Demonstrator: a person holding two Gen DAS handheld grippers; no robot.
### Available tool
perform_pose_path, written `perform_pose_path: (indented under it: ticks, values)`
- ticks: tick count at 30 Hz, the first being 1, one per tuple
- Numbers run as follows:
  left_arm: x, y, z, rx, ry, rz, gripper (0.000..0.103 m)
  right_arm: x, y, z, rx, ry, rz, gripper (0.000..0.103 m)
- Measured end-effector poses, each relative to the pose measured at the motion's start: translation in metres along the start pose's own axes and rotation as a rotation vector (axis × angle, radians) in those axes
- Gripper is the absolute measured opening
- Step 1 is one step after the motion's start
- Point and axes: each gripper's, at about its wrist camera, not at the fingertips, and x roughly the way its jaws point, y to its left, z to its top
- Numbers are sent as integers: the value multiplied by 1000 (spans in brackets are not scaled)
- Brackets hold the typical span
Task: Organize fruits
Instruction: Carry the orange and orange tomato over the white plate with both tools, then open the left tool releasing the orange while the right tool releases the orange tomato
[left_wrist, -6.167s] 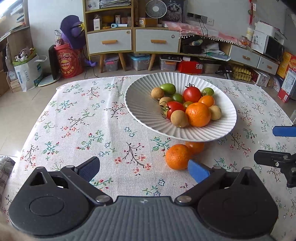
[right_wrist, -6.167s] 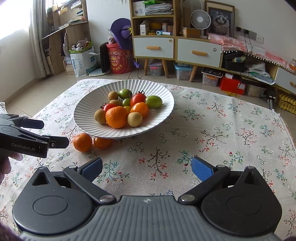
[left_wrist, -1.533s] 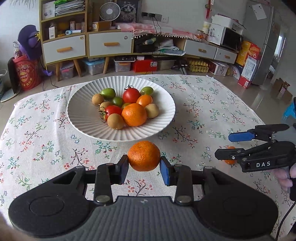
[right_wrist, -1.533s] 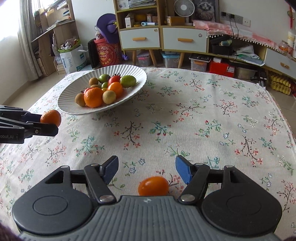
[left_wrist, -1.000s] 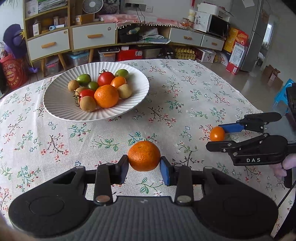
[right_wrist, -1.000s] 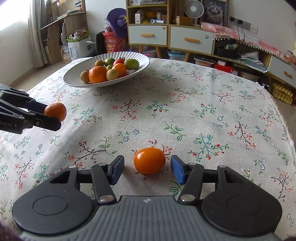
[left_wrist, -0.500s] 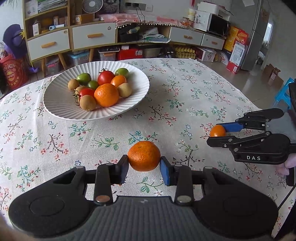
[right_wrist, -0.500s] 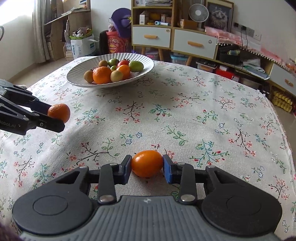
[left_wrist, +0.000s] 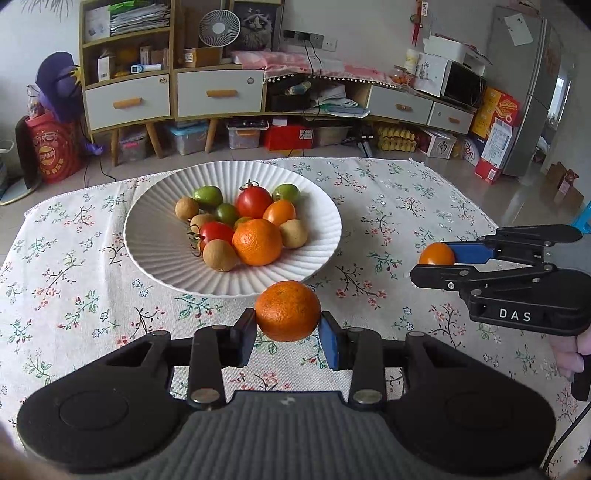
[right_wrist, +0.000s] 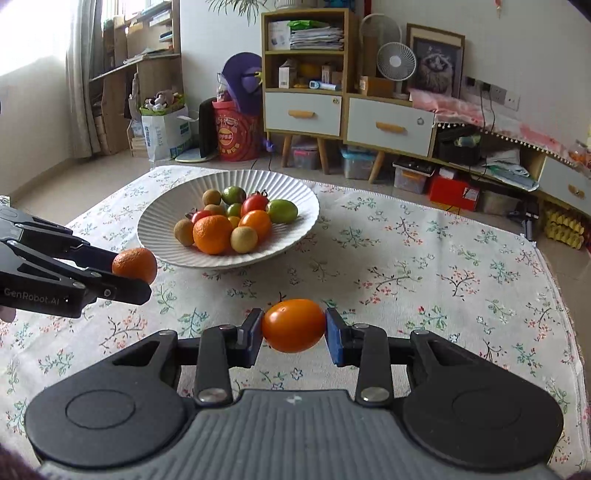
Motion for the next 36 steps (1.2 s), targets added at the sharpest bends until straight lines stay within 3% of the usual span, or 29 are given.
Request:
perform_pose_path:
  ticks: [7, 15, 33, 36]
  values:
    - [8, 16, 18, -34, -34, 95, 28, 22, 7, 20, 9, -19, -11, 32]
    - [26, 35, 31, -82, -16, 168, 28, 45, 17, 36, -11, -32, -14, 32]
    - [38, 53, 41, -139, -10, 201, 29, 65, 14, 41, -4, 1, -43, 33]
    - [35, 51, 40, -137, -15, 202, 36, 62, 14, 44, 1, -9, -43, 44]
